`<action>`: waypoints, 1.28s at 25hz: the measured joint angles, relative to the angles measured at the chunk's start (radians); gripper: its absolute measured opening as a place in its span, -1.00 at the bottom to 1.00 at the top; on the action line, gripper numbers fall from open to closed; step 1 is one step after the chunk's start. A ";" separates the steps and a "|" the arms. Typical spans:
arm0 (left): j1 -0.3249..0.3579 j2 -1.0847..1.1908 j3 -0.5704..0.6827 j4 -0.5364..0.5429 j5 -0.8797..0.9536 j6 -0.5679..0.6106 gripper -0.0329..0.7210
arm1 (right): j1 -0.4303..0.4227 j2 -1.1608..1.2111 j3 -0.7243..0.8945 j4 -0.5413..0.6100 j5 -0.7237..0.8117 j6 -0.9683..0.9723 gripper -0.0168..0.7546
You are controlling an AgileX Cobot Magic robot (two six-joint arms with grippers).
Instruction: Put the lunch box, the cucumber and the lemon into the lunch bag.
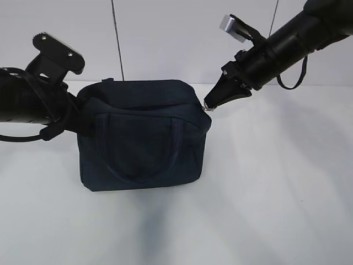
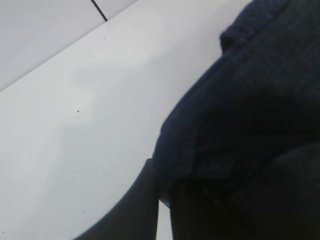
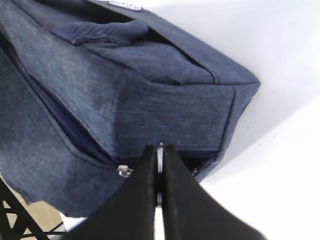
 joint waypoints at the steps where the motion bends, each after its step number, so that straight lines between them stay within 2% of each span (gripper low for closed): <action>1: 0.000 0.000 0.000 0.000 -0.002 0.000 -0.88 | 0.000 0.000 -0.009 -0.007 0.002 0.004 -0.90; 13: 0.000 0.058 -0.011 -0.014 -0.005 0.000 -0.88 | 0.000 0.000 -0.034 -0.138 -0.034 0.045 -0.90; 32: 0.000 0.041 -0.011 -0.070 0.023 0.000 -0.88 | 0.000 0.083 -0.034 -0.165 -0.132 0.047 -0.90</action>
